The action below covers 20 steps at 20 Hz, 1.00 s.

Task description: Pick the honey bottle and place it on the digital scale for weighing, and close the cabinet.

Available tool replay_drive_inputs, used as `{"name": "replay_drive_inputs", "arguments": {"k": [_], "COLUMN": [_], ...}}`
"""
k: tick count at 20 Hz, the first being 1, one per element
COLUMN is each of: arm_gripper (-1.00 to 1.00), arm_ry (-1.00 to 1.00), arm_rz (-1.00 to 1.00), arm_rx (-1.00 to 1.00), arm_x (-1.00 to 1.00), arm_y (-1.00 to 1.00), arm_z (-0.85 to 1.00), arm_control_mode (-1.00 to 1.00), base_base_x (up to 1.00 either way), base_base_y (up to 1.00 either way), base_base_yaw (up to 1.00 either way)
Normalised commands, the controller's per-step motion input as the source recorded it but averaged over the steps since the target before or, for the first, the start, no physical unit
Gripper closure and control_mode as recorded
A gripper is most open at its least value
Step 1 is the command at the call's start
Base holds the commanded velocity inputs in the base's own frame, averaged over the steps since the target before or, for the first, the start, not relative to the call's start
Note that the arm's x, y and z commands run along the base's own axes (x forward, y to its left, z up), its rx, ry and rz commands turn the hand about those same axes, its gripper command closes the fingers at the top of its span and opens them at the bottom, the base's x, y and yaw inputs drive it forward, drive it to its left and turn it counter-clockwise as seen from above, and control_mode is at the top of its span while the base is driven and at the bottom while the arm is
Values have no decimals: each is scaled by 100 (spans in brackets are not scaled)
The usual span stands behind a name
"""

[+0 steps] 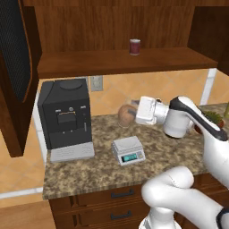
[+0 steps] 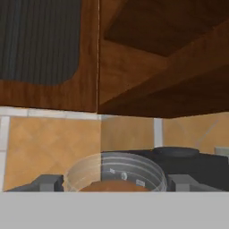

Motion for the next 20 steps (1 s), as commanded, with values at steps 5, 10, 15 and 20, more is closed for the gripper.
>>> {"name": "replay_drive_inputs", "arguments": {"k": [5, 10, 15, 20], "arm_gripper": [100, 100, 100, 100], "arm_ry": [0, 1, 2, 4], "arm_rz": [8, 0, 1, 4], "arm_rx": [-11, -23, -10, -8], "arm_x": [52, 43, 20, 0], "arm_y": [3, 12, 2, 0], "arm_z": [-61, -57, -43, -43], "arm_control_mode": [-100, -100, -100, -100], "base_base_x": [0, 0, 0, 0], "base_base_y": [0, 0, 0, 0], "base_base_yaw": [0, 0, 0, 0]}}
